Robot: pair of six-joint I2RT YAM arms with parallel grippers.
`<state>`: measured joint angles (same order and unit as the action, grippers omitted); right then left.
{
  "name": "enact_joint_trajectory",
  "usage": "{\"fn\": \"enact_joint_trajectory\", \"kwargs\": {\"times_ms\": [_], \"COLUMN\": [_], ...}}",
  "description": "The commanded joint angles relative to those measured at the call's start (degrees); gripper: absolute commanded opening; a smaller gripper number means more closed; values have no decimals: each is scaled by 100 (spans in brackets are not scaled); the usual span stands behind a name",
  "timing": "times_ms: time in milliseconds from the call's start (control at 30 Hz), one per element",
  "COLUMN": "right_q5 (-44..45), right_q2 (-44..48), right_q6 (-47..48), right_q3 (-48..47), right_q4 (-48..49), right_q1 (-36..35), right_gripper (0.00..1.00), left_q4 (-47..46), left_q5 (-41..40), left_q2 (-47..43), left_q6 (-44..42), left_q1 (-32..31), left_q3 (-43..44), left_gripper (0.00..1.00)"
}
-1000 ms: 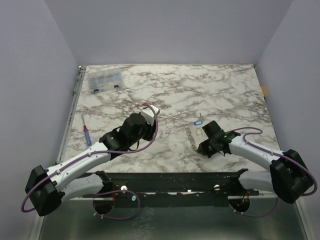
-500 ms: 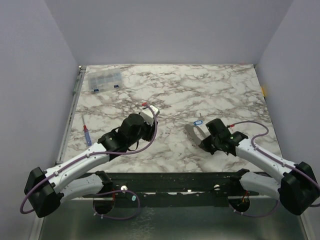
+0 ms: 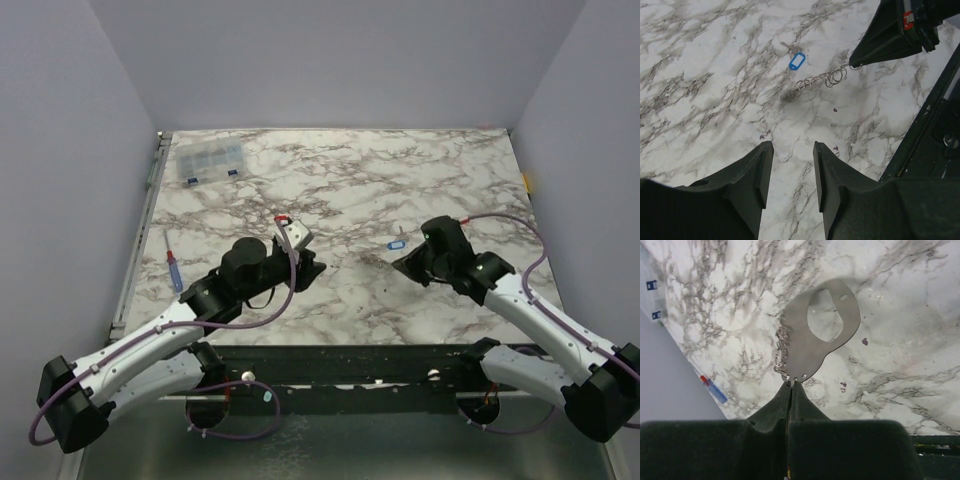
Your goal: Put the keys on the keyring
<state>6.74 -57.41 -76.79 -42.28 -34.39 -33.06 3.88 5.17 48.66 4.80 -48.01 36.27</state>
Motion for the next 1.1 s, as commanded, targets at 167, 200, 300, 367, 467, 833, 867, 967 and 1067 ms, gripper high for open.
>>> {"fn": "enact_joint_trajectory", "kwargs": {"times_ms": [167,200,300,367,467,833,867,967,1067], "right_q5": [-337,-390,-628,-865,-1038,-1660,-1719,-1911,-2077], "right_q2": [-2,-9,-100,-175,-188,-517,-513,-555,-570], "right_q6": [946,1030,1340,1482,1694,2757,2821,3041,3217], "right_q3": [-824,-890,-1081,-1165,-1174,-1794,-1816,-1938,-2034], "right_q4": [160,185,229,225,328,170,170,66,-41], "right_q1": [-43,-43,-43,-38,-43,-43,-43,-43,-43], "right_gripper": [1,1,1,1,1,1,1,1,1], "left_q4": [-1669,-1850,-2328,-2440,-2472,-3307,-3366,-3538,-3800], "left_q5": [1102,1205,1600,1779,1909,1961,1967,1962,1907], "left_q2": [-211,-242,-359,-308,57,1614,1733,2045,2253], "left_q6": [-190,-389,-1060,-1399,-1532,-1614,-1614,-1505,-1331], "left_q1": [28,21,2,-6,-15,-105,-117,-133,-149], "left_q3": [-394,-470,-760,-765,-536,187,241,346,368], "left_gripper": [46,46,47,48,50,53,53,53,53]}}
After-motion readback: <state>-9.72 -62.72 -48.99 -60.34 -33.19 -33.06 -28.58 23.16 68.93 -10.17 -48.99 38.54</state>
